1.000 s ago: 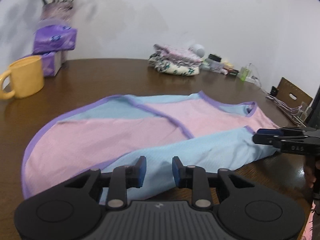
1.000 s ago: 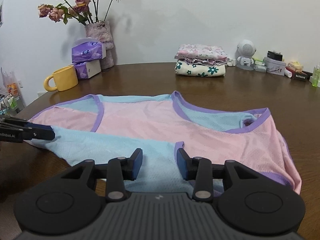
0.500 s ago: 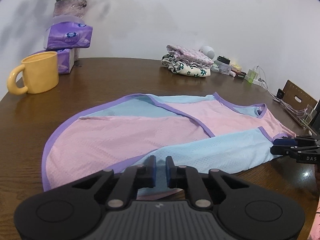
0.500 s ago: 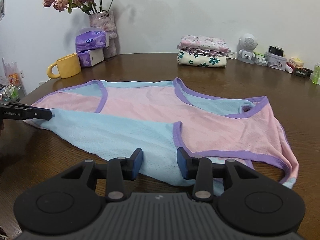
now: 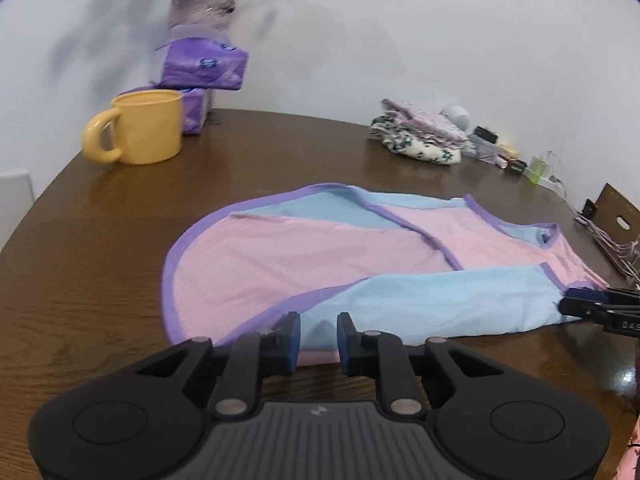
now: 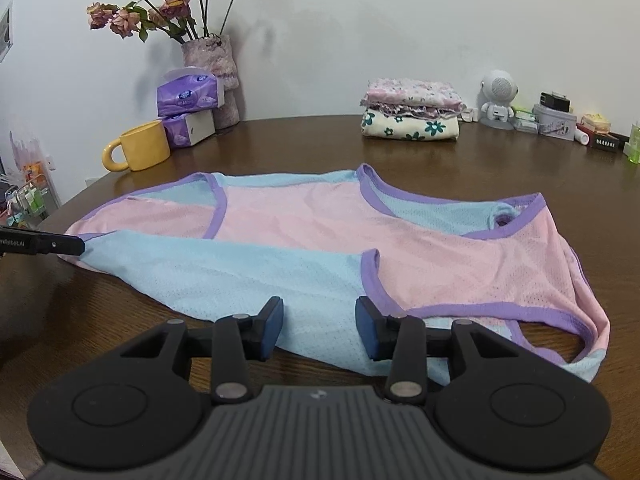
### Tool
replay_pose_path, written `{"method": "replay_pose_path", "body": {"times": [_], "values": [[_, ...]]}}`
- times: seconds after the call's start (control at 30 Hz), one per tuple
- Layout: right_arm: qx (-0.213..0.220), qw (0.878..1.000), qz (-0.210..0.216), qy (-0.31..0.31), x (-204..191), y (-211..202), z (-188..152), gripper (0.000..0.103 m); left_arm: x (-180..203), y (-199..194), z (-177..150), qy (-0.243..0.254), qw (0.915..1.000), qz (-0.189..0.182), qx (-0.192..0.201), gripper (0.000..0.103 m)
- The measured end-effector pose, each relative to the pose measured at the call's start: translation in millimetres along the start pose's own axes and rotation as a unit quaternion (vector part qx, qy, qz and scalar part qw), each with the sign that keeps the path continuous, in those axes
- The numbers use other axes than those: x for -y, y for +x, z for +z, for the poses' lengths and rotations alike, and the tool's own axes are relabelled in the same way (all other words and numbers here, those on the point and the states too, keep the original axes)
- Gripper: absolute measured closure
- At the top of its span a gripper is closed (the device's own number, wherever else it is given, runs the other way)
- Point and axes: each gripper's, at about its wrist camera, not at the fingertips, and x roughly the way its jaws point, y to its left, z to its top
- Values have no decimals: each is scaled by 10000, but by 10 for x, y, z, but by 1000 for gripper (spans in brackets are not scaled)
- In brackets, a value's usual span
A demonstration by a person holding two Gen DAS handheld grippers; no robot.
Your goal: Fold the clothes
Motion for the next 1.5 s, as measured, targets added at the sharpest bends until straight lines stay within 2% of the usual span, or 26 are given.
{"method": "replay_pose_path", "body": {"times": [0.13,0.23,0.37,0.47,0.5,0.67,0.87,1.03,1.13,1.2,1.3,1.5], "values": [[-51,10000,-81,10,43,-12,-35,63,-61,1,-7,-25,10000,70,55,87],[-77,9998,-170,-20,73,-26,-60,63,-88,5,-14,-25,9998,146,94,93],[-9,9998,-174,-22,100,-71,-76,63,-84,-8,-7,-98,9997,183,92,93],[95,9998,-157,8,110,-144,-63,62,98,-30,35,197,9996,160,134,81],[130,9998,-152,19,114,-168,-59,61,165,-38,51,307,9993,142,153,80],[257,9988,-418,1,227,-368,-53,59,643,27,147,815,9953,-510,130,73],[231,9957,-899,-57,508,-663,-184,57,1476,305,165,1523,9794,-1319,-162,72],[250,9925,-1192,70,872,-851,-283,57,2187,532,164,2112,9583,-1889,-364,72],[253,9935,-1089,197,1103,-874,-301,57,2592,662,164,2431,9435,-2202,-466,72],[238,9951,-912,285,1252,-864,-289,57,2835,760,197,2548,9373,-2324,-511,72],[195,9967,-687,375,1429,-844,-282,57,3097,918,273,2561,9311,-2508,-673,72],[105,9989,-458,77,1559,-788,-296,57,3462,1230,435,2372,9223,-2819,-1166,70]]}}
